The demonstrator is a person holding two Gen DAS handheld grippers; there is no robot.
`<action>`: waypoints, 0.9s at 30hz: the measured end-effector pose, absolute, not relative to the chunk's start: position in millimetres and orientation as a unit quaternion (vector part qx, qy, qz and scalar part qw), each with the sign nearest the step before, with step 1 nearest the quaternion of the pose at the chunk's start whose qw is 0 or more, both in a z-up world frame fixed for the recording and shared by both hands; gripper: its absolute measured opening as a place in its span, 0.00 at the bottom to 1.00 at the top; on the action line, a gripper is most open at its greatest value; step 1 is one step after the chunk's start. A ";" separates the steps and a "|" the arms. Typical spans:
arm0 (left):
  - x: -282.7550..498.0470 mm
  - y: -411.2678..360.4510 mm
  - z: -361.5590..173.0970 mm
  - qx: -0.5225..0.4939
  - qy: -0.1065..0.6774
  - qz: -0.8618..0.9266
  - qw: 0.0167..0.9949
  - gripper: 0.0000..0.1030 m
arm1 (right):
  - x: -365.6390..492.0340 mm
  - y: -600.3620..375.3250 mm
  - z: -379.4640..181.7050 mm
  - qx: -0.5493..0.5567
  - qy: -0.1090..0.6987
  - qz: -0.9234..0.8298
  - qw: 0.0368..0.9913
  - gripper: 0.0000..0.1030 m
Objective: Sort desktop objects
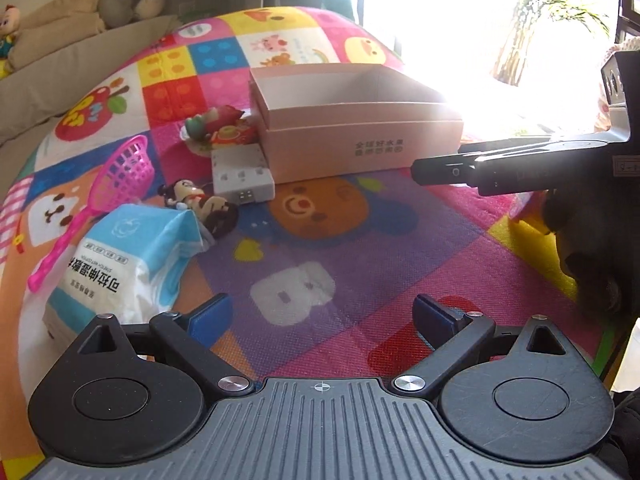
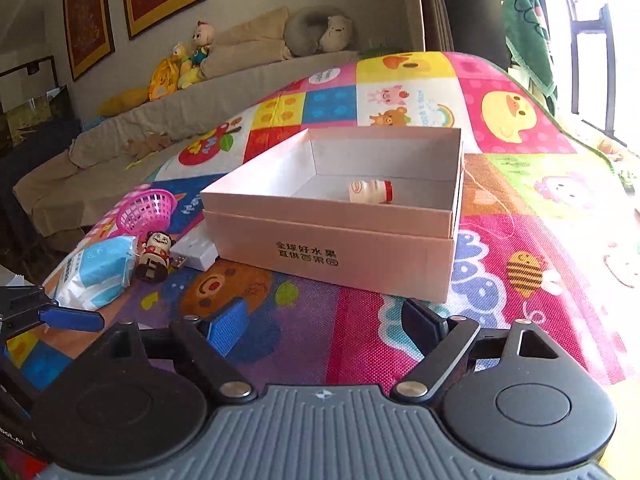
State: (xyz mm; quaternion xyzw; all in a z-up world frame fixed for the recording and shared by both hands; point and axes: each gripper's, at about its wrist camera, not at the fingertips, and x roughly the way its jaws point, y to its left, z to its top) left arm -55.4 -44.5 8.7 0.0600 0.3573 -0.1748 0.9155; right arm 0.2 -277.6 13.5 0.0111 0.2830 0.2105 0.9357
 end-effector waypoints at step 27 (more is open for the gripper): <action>-53.2 -39.3 15.3 0.043 0.355 -0.159 0.920 0.98 | -77.7 -288.3 39.6 -0.067 0.217 0.200 0.953 0.95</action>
